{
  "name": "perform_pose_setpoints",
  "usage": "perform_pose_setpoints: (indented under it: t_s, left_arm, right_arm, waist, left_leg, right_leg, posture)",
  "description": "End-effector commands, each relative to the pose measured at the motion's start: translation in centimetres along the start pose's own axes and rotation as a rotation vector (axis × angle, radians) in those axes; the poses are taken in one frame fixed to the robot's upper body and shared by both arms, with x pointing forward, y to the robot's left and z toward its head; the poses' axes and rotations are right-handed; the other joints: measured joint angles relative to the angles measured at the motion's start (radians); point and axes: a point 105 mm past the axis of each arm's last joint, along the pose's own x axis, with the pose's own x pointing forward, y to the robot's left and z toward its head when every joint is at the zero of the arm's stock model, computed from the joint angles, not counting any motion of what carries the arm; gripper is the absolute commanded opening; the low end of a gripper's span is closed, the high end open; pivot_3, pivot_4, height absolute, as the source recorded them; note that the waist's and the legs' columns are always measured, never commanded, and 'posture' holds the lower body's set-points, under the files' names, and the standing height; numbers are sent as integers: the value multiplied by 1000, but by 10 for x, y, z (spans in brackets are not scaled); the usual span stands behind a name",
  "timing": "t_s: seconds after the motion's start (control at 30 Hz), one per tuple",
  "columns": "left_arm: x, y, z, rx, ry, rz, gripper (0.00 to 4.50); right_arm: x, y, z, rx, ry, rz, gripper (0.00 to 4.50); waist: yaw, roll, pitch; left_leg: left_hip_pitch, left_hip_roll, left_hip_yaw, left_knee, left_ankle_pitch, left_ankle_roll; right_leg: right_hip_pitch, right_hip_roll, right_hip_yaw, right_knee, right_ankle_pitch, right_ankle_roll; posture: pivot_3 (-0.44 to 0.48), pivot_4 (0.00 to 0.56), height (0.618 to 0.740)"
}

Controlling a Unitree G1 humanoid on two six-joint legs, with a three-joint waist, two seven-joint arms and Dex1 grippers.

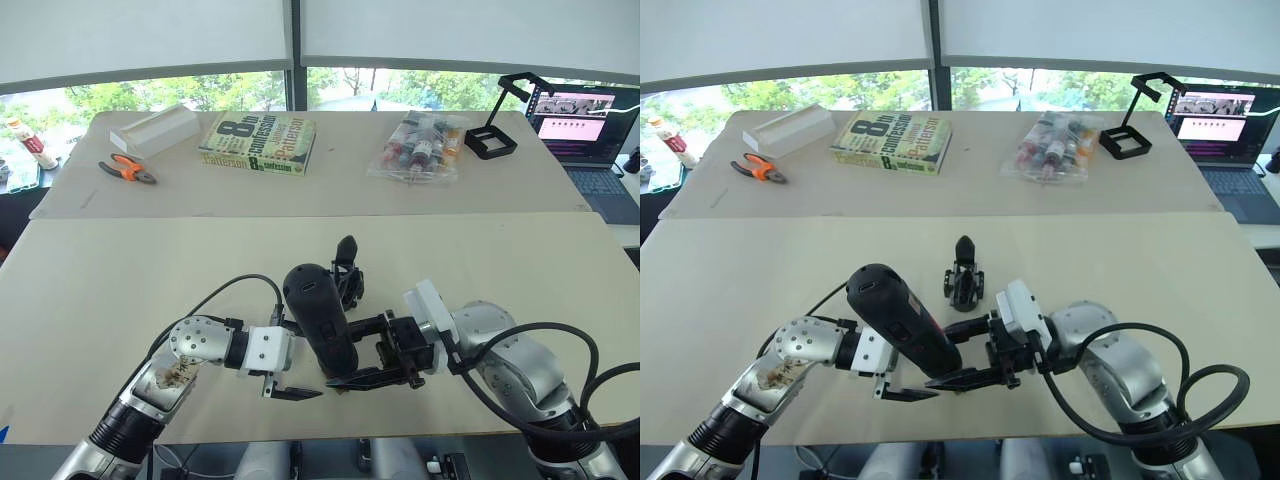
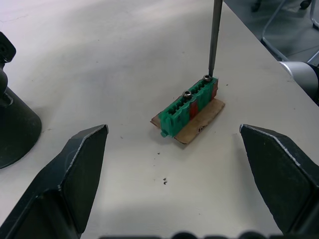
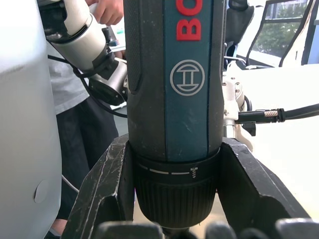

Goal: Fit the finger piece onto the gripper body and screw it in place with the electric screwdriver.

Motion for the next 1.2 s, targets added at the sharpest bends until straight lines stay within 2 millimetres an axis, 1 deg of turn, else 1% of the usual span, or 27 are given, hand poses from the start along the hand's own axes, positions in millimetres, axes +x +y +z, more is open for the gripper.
perform_pose_setpoints:
  t_s: [0.03, 0.33, 0.53, 0.77, 1.03, 1.2]
  left_arm:
    - [1, 3, 5, 25, -20, 3, 4500]
    - [1, 3, 5, 29, -21, 1, 4500]
    - [1, 2, 6, 31, -22, -3, 4500]
    - [1, 2, 7, 30, -26, -4, 4500]
    - [0, 1, 8, 28, -27, -13, 4500]
    - [-3, 3, 7, 30, -17, -18, 4500]
  right_arm:
    - [2, 6, 15, -46, -35, 32, 1897]
    - [-2, 7, 15, -46, -37, 28, 1897]
    - [-5, 5, 24, -64, -80, 11, 1897]
    - [-2, 8, 26, -77, -104, -16, 1897]
    - [10, 10, 29, -73, -139, -38, 1897]
    - [9, 11, 29, -82, -136, -39, 1897]
  waist:
    - [0, 0, 0]
    - [0, 0, 0]
    - [0, 0, 0]
    - [1, 0, 0]
    - [0, 0, 0]
    - [0, 0, 0]
  left_leg:
    - [0, 0, 0, 0, 0, 0]
    - [0, 0, 0, 0, 0, 0]
    - [0, 0, 0, 0, 0, 0]
    - [0, 0, 0, 0, 0, 0]
    - [0, 0, 0, 0, 0, 0]
    - [0, 0, 0, 0, 0, 0]
  right_leg:
    - [0, 0, 0, 0, 0, 0]
    - [0, 0, 0, 0, 0, 0]
    - [0, 0, 0, 0, 0, 0]
    - [0, 0, 0, 0, 0, 0]
    - [0, 0, 0, 0, 0, 0]
    - [0, 0, 0, 0, 0, 0]
  posture:
    - [0, 150, 740]
    - [0, 150, 740]
    - [0, 150, 740]
    - [0, 150, 740]
    - [0, 150, 740]
    - [0, 150, 740]
